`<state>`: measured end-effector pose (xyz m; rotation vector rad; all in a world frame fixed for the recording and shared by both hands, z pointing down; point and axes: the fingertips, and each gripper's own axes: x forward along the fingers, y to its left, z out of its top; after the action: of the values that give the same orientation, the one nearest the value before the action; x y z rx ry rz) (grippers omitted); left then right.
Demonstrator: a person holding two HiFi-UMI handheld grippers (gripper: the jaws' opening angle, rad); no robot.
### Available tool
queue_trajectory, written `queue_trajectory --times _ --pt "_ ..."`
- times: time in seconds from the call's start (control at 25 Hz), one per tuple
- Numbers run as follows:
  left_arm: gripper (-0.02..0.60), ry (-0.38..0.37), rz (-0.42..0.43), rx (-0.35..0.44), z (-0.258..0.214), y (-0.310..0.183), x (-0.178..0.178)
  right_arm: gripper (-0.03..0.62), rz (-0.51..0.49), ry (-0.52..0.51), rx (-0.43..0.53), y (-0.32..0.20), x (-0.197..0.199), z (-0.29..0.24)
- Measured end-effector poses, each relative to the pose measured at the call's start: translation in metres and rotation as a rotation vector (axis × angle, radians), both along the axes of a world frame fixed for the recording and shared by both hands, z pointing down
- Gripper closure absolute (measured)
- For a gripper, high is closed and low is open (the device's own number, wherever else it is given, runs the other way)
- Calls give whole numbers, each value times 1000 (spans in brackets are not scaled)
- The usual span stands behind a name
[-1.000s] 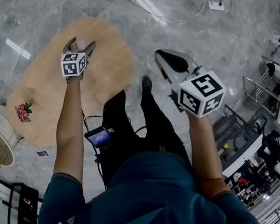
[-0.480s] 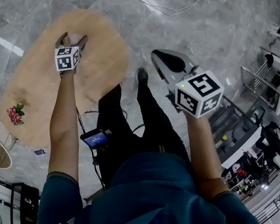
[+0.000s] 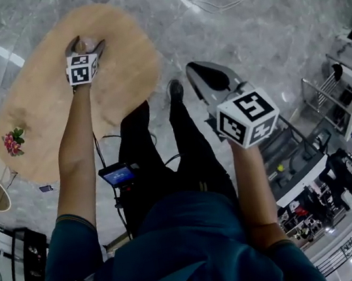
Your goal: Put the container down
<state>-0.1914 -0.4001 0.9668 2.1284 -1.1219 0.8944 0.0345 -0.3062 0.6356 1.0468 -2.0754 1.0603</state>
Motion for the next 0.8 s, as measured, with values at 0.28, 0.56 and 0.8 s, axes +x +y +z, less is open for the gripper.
queue_trajectory --times 0.28,0.56,0.8 --pt "170 -39 20 25 6 7 -5 583 -9 -3 -4 5 -3 3" --pt "167 -94 80 31 7 13 -3 583 -23 -14 -1 6 -3 2" --pt "167 -104 110 13 1 23 -3 583 -48 -27 11 3 2 -6"
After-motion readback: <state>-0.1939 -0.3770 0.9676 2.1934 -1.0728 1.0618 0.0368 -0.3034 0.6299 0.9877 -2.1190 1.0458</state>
